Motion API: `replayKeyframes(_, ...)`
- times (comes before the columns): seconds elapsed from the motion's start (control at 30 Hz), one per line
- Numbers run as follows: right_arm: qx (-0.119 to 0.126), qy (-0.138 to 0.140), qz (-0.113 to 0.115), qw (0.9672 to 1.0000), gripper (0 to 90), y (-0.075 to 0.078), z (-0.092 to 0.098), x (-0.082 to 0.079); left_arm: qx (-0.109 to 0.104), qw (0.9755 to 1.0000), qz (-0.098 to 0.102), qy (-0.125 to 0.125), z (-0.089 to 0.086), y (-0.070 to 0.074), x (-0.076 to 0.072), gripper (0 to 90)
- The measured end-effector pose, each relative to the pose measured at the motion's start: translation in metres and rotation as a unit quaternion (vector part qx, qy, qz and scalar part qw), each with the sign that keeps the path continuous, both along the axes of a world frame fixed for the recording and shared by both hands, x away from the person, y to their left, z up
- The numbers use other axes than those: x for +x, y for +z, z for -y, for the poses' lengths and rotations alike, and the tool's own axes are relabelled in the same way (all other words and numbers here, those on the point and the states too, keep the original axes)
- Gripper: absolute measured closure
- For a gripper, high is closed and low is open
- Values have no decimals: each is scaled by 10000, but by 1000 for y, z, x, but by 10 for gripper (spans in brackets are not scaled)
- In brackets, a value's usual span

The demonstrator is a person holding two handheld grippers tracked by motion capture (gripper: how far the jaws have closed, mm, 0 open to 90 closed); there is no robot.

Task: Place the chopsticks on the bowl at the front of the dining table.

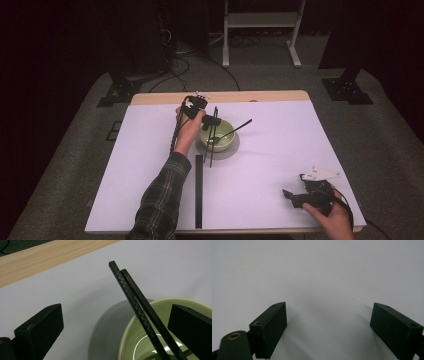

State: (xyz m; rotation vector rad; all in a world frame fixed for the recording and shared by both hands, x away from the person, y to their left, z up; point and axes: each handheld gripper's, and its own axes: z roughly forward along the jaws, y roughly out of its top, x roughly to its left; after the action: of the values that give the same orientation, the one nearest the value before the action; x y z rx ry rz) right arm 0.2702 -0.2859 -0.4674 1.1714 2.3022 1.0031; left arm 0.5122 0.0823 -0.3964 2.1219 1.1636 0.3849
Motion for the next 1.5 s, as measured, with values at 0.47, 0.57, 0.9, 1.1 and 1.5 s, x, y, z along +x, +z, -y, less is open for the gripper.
replayKeyframes(0.47, 0, 1, 0, 10000, 124, 0, 0, 0, -33, 9998, -64, 183, -16, -2, 1, 0)
replayKeyframes(0.57, 0, 1, 0, 10000, 123, 0, 0, 0, -59, 9998, -63, 203, -18, -2, 1, 0)
replayKeyframes(0.9, 0, 0, 0, 10000, 124, 0, 0, 0, -92, 9998, 3, 158, -20, 3, -2, 0)
replayKeyframes(1.1, 0, 0, -1, 10000, 124, 0, 0, 0, -348, 9993, 134, 77, -25, 16, -15, 0)
replayKeyframes(1.5, -3, 0, -2, 10000, 123, 0, 0, 0, -381, 9984, 354, -232, -49, 37, -62, 0)
